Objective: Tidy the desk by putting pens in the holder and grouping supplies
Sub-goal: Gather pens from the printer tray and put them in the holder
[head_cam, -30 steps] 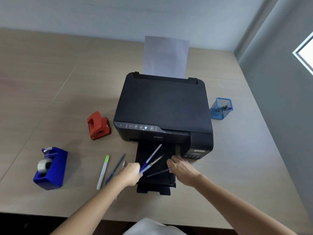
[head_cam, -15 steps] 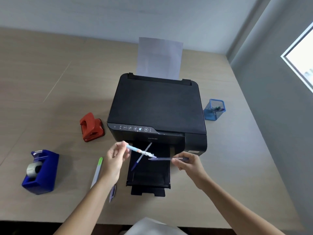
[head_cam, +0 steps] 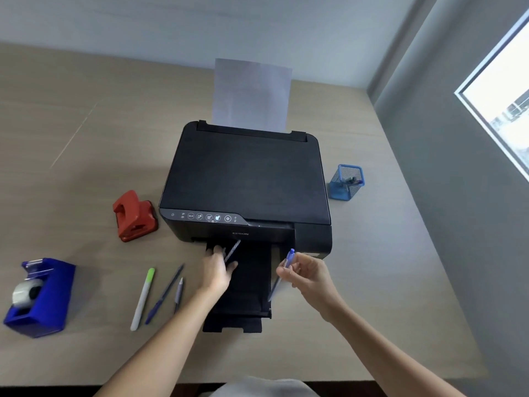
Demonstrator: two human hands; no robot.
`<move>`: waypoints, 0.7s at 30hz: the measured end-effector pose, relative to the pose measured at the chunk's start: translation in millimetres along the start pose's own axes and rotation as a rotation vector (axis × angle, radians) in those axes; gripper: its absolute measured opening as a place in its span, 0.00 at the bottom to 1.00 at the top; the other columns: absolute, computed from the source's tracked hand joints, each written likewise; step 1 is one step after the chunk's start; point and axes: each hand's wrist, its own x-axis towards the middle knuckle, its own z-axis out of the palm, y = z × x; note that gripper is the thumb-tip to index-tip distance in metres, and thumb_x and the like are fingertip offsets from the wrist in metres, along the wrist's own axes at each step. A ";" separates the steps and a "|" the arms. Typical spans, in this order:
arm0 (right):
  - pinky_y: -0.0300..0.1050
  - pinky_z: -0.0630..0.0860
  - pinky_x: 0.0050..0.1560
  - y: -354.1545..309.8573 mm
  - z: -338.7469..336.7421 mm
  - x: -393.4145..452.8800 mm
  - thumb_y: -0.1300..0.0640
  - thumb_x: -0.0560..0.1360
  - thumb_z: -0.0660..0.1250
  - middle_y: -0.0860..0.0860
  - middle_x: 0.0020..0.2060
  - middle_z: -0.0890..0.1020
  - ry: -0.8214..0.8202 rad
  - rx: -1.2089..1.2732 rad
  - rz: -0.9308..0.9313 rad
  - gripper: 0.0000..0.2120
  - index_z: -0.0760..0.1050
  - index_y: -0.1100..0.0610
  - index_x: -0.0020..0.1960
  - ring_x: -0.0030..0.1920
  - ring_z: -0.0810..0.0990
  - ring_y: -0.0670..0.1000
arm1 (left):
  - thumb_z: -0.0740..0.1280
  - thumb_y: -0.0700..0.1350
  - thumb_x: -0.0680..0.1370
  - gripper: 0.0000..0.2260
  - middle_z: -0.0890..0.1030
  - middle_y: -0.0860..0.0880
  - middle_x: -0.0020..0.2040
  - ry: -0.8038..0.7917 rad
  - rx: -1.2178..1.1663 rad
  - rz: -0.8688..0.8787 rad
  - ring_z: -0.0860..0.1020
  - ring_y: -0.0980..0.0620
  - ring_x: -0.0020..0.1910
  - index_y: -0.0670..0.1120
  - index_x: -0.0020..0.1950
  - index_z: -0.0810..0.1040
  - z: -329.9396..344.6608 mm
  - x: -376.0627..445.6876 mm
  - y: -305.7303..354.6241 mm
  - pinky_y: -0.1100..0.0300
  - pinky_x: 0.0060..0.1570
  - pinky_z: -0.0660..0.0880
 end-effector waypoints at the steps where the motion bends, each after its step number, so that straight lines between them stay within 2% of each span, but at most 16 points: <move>1: 0.47 0.66 0.34 -1.9 -2.4 -1.8 0.56 0.72 0.72 0.48 0.28 0.78 -0.009 -0.009 0.000 0.17 0.72 0.70 0.39 0.32 0.68 0.52 | 0.66 0.46 0.77 0.14 0.80 0.38 0.55 0.005 0.033 0.005 0.81 0.36 0.51 0.38 0.58 0.74 0.5 2.3 3.0 0.52 0.47 0.78; 3: 0.45 0.68 0.33 -7.2 -7.5 -4.6 0.54 0.72 0.71 0.56 0.30 0.76 -0.035 -0.037 -0.020 0.16 0.74 0.68 0.39 0.31 0.69 0.50 | 0.62 0.44 0.79 0.13 0.78 0.36 0.58 -0.010 0.112 -0.003 0.80 0.35 0.51 0.37 0.58 0.73 1.1 7.5 4.6 0.47 0.49 0.78; 5: 0.44 0.67 0.32 -14.1 -15.0 -5.5 0.56 0.74 0.70 0.54 0.29 0.75 -0.048 -0.051 -0.056 0.13 0.75 0.65 0.38 0.30 0.68 0.49 | 0.59 0.43 0.81 0.13 0.77 0.36 0.58 -0.085 0.118 0.007 0.79 0.35 0.54 0.36 0.59 0.73 -5.2 4.2 7.5 0.49 0.49 0.76; 6: 0.45 0.67 0.32 -19.8 -19.8 -5.6 0.57 0.74 0.70 0.56 0.30 0.75 -0.053 -0.039 -0.075 0.11 0.76 0.61 0.37 0.31 0.68 0.49 | 0.59 0.44 0.81 0.11 0.79 0.37 0.56 -0.135 0.085 0.025 0.79 0.36 0.54 0.37 0.57 0.73 -9.1 0.4 6.8 0.50 0.48 0.74; 8: 0.47 0.67 0.33 -32.5 -35.9 -4.2 0.59 0.75 0.68 0.61 0.33 0.75 -0.047 0.013 -0.122 0.09 0.76 0.56 0.36 0.32 0.69 0.50 | 0.58 0.45 0.81 0.08 0.83 0.46 0.45 -0.243 -0.001 0.074 0.81 0.41 0.48 0.43 0.46 0.71 -23.0 -12.8 7.2 0.51 0.47 0.74; 10: 0.43 0.70 0.33 -45.3 -51.9 0.0 0.62 0.76 0.67 0.56 0.32 0.75 -0.003 0.069 -0.163 0.07 0.77 0.58 0.38 0.33 0.72 0.50 | 0.57 0.44 0.81 0.11 0.79 0.53 0.34 -0.356 -0.124 0.083 0.77 0.50 0.38 0.46 0.40 0.68 -48.4 -29.8 3.7 0.54 0.45 0.74; 11: 0.41 0.72 0.33 -51.9 -65.0 3.4 0.64 0.75 0.67 0.54 0.32 0.76 0.051 0.099 -0.183 0.06 0.77 0.59 0.40 0.32 0.73 0.49 | 0.56 0.42 0.82 0.11 0.76 0.54 0.33 -0.404 -0.203 0.095 0.74 0.54 0.35 0.45 0.40 0.70 -63.4 -38.4 9.0 0.58 0.42 0.72; 14: 0.39 0.77 0.33 -65.9 -111.1 17.3 0.67 0.75 0.66 0.52 0.31 0.77 0.241 0.177 -0.216 0.03 0.74 0.62 0.47 0.29 0.77 0.48 | 0.56 0.41 0.83 0.10 0.70 0.51 0.33 -0.472 -0.481 0.160 0.68 0.55 0.35 0.43 0.49 0.76 -119.4 -59.2 49.1 0.66 0.40 0.67; 17: 0.39 0.80 0.38 -68.1 -160.9 37.9 0.66 0.75 0.66 0.53 0.34 0.79 0.410 0.204 -0.201 0.05 0.72 0.58 0.48 0.29 0.80 0.46 | 0.55 0.45 0.82 0.11 0.72 0.51 0.36 -0.464 -0.657 0.268 0.67 0.54 0.38 0.46 0.44 0.73 -162.4 -58.0 116.6 0.61 0.42 0.66; 21: 0.49 0.81 0.49 -50.6 -214.7 79.6 0.63 0.76 0.65 0.53 0.36 0.80 0.564 0.219 -0.140 0.04 0.73 0.58 0.49 0.32 0.82 0.45 | 0.55 0.43 0.82 0.11 0.80 0.50 0.47 -0.423 -0.920 0.321 0.77 0.54 0.51 0.50 0.43 0.73 -167.6 -29.4 220.9 0.57 0.57 0.69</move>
